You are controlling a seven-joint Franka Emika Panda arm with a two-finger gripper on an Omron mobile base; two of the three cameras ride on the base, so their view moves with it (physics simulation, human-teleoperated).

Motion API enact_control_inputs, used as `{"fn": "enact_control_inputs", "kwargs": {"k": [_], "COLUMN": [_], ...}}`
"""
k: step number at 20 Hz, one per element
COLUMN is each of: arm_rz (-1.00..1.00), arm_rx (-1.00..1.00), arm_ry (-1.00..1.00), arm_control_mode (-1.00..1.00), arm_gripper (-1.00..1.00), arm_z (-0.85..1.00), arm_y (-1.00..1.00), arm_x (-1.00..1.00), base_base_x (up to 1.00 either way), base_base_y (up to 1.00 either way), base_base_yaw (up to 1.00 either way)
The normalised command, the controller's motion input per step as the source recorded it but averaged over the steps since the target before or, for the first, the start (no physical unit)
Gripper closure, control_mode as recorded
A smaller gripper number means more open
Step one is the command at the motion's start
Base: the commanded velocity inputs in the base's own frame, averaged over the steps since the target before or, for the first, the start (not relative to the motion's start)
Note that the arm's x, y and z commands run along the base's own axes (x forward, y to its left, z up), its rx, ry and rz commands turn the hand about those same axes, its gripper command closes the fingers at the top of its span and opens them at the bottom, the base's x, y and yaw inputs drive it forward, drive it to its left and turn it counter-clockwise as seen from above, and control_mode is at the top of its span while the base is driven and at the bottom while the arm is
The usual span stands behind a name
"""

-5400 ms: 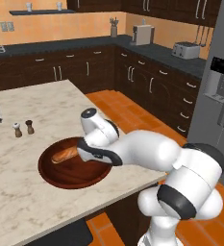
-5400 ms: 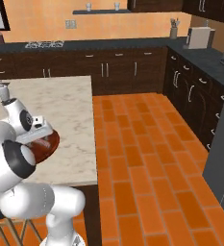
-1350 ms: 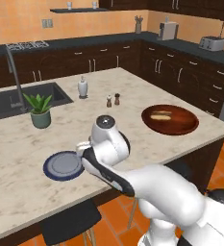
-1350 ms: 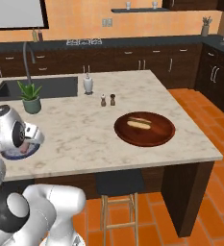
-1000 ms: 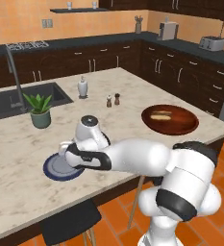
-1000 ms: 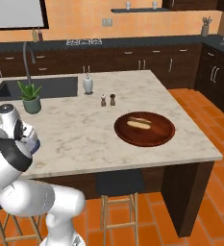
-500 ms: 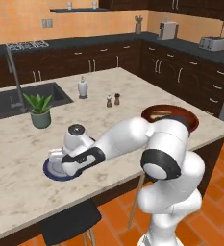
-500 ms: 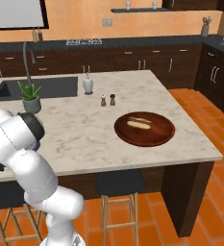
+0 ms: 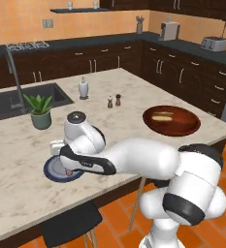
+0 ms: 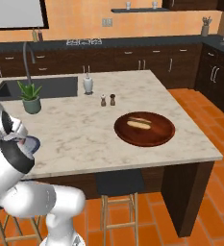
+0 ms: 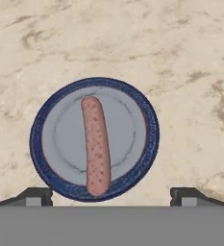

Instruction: Place one bun and one sausage from the bowl on each plate.

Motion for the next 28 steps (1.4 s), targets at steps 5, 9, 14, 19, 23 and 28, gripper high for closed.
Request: {"fn": "enact_control_inputs", "kwargs": {"k": [5, 9, 14, 19, 23, 28], "arm_rz": [0.04, 0.07, 0.00, 0.00, 0.00, 0.00], "arm_rx": [0.00, -0.01, 0.00, 0.00, 0.00, 0.00], "arm_ry": [-0.13, -0.02, 0.00, 0.00, 0.00, 0.00], "arm_control_mode": [-1.00, 1.00, 1.00, 1.00, 1.00, 1.00], "arm_gripper": [-1.00, -1.00, -1.00, -1.00, -1.00, -1.00], "arm_z": [0.64, 0.10, 0.00, 0.00, 0.00, 0.00], "arm_y": [-1.00, -0.50, 0.00, 0.00, 0.00, 0.00], "arm_x": [-0.99, -0.43, 0.00, 0.00, 0.00, 0.00], "base_base_x": [0.00, -0.47, -0.82, 0.15, 0.50, 0.91], "base_base_y": [0.00, -0.50, -1.00, -1.00, -1.00, -1.00], "base_base_yaw": [0.00, 0.08, 0.05, -0.02, -0.03, 0.05]}}
